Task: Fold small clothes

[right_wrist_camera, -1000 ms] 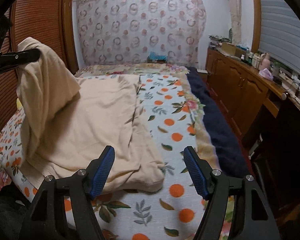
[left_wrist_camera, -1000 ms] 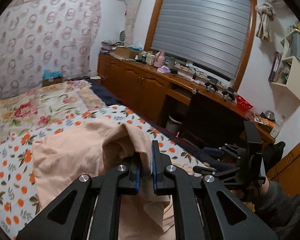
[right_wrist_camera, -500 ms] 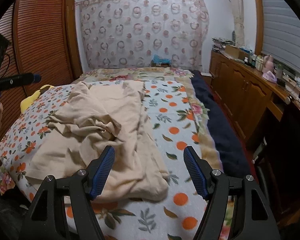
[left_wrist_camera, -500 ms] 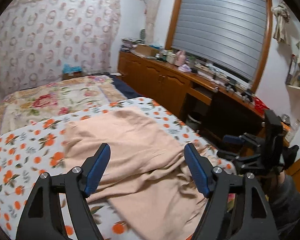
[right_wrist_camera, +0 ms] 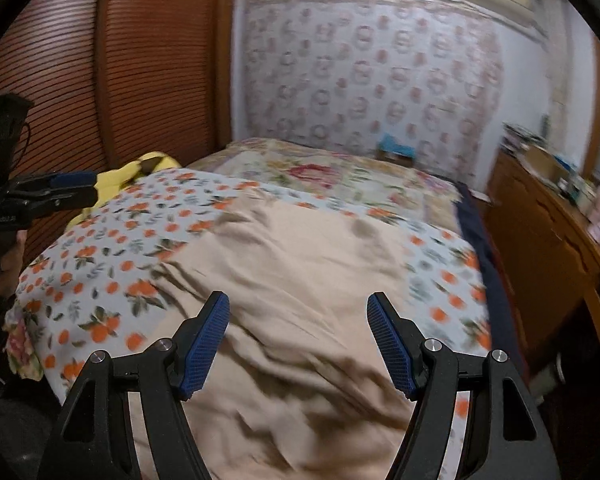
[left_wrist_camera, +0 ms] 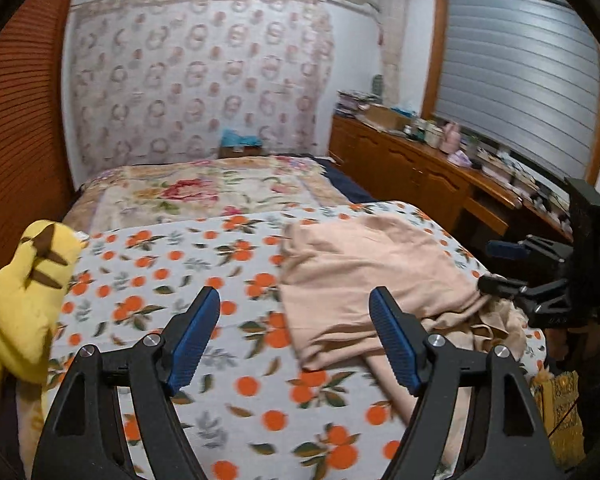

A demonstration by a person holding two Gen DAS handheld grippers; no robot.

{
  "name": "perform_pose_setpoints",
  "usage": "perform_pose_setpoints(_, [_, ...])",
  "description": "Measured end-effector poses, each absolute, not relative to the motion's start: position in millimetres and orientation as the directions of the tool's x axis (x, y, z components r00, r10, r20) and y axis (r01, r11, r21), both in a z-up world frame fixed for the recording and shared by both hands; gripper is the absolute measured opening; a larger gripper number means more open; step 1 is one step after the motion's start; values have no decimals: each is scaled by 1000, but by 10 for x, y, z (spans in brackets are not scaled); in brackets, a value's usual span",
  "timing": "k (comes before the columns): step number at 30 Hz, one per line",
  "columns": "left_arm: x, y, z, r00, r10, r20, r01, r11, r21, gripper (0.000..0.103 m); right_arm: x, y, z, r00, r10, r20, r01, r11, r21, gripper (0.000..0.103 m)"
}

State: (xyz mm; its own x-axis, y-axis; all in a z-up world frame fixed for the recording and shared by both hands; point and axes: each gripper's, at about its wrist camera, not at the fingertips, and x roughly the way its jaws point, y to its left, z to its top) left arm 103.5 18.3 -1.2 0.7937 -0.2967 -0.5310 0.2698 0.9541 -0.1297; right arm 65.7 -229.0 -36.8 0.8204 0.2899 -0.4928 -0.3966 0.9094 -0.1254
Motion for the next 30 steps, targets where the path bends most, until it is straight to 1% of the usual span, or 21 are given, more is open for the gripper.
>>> perform_pose_setpoints(5, [1024,463,-29,814,-259,-520,216,966,-144,78,1023,-1818,-445,751,375,-544,-515,847,-127,73])
perform_pose_setpoints(12, [1003,679,-117,818,-240,-523,185,970,-155,78,1553,-1269,-658,630,437,-642,-635,765,-103,73])
perform_pose_setpoints(17, [984,730,-227,805,-242,-542,184,970,-159,78,1822,-943,-861,568,421,-707,-674,732,-106,73])
perform_pose_setpoints(21, [975,764,-255,802,-245,-545,181,969,-169,78,1901,-797,-982,550,389,-739,-684,718,-130,73])
perform_pose_setpoints(22, [972,765,-261,801,-246,-545,181,968,-171,78,1903,-761,-1026,549,376,-747,-683,716,-141,65])
perform_pose_setpoints(24, [971,764,-277,800,-249,-546,182,968,-174,78,1903,-731,-1072,551,371,-747,-689,707,-157,58])
perform_pose_setpoints(25, [972,759,-283,799,-251,-547,184,967,-175,78,1917,-734,-1067,547,374,-749,-693,704,-155,41])
perform_pose_setpoints(26, [970,757,-287,798,-253,-548,186,967,-176,78,1920,-722,-1066,550,371,-748,-695,700,-164,18])
perform_pose_setpoints(28, [974,740,-302,794,-258,-551,191,966,-177,78,1904,-726,-1052,569,346,-746,-691,694,-205,9])
perform_pose_setpoints(30, [973,723,-310,791,-261,-553,194,965,-177,78,1906,-795,-999,573,353,-740,-685,702,-195,8])
